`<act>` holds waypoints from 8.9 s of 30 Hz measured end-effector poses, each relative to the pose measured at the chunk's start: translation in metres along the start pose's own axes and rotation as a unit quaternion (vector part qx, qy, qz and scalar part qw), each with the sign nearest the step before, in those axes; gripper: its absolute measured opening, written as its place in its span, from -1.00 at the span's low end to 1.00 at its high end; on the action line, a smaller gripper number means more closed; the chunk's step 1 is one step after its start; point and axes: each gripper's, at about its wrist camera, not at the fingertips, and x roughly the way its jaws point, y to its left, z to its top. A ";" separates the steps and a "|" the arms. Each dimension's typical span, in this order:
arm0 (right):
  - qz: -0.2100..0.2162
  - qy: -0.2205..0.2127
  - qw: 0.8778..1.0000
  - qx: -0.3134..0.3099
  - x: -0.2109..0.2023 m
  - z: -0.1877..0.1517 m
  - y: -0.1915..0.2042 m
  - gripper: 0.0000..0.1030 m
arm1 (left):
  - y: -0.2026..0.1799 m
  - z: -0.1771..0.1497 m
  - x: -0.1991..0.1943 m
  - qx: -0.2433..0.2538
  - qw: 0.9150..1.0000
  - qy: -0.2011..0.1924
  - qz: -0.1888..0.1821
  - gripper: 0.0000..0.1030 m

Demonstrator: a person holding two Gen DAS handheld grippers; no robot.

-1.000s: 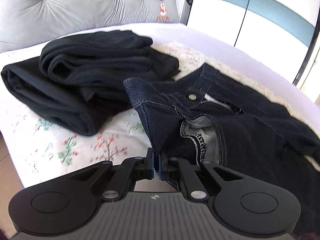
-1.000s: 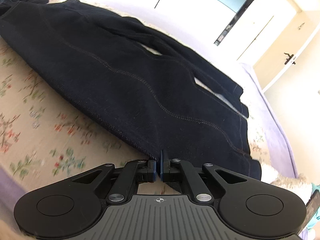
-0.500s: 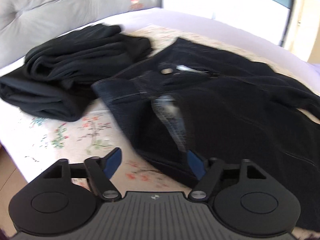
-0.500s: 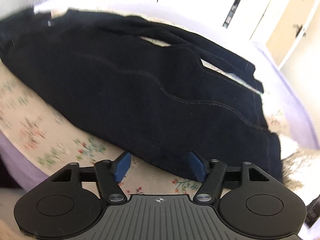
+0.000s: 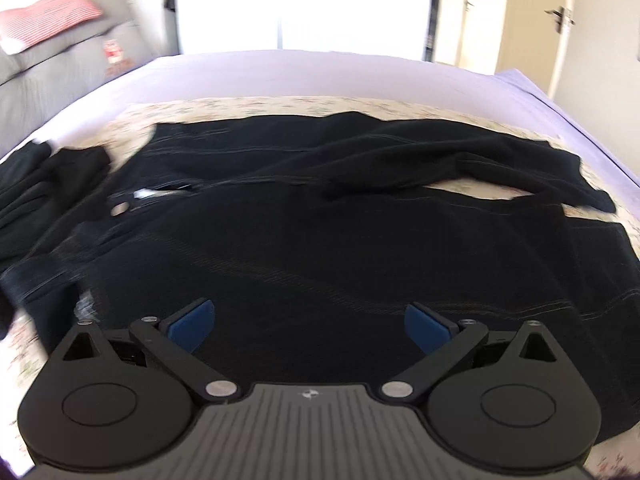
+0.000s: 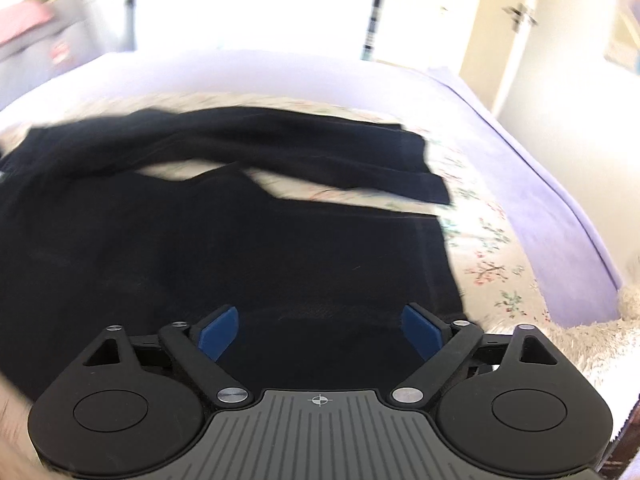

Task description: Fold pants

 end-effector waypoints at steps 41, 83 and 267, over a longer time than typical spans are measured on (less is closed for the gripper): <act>-0.237 0.018 0.967 0.096 0.114 0.010 -0.101 -0.88 | -0.094 -0.010 0.081 0.041 0.998 0.007 -0.051 1.00; 0.067 -0.138 0.935 0.319 0.205 0.058 -0.155 0.34 | -0.371 0.299 0.342 0.213 0.950 0.041 -0.222 1.00; 0.135 -0.001 0.962 -0.238 0.178 0.299 0.375 -0.97 | 0.210 0.150 0.085 -0.273 0.961 -0.010 -0.045 1.00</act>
